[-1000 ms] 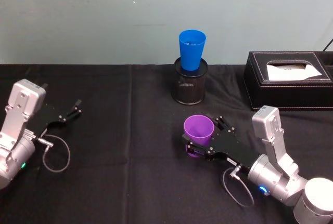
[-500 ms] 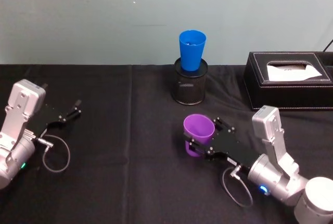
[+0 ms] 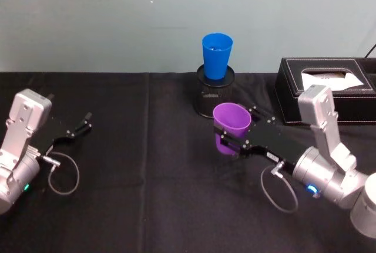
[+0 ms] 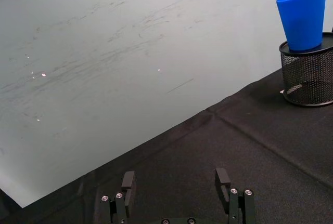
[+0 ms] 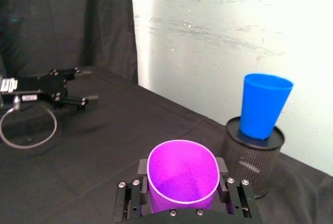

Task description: Pick up one cup with a gripper and tap it against the other cup.

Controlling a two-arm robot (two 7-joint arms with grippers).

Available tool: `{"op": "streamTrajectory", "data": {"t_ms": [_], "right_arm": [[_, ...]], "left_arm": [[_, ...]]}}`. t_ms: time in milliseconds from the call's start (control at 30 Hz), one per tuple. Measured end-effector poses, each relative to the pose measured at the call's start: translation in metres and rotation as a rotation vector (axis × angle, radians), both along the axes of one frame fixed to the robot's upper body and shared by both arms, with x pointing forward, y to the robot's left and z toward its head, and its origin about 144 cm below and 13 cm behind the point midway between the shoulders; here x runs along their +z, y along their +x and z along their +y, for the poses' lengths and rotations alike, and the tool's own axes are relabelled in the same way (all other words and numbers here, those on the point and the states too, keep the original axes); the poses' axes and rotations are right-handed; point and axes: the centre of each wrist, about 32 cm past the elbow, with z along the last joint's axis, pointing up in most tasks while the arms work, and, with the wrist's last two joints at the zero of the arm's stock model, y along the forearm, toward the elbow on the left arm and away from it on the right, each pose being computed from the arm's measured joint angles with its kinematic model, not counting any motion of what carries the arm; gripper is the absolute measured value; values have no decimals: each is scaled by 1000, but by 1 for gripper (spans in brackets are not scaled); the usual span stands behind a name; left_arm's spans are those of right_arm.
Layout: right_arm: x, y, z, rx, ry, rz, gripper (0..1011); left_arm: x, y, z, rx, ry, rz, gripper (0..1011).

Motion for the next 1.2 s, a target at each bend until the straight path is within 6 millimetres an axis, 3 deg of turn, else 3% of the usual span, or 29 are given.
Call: {"op": "streamTrajectory", "data": {"t_ms": [167,533,1200], "right_arm": [[23,8,-3,-6,3,18,741],[50,19,-3,11,-15,31,741],[50,18,-3,10,-14,33,741]], "left_arm": [[0,0,0,0,0,0,1000],[0,0,0,0,0,0,1000],[0,0,0,0,0,0,1000]]}}
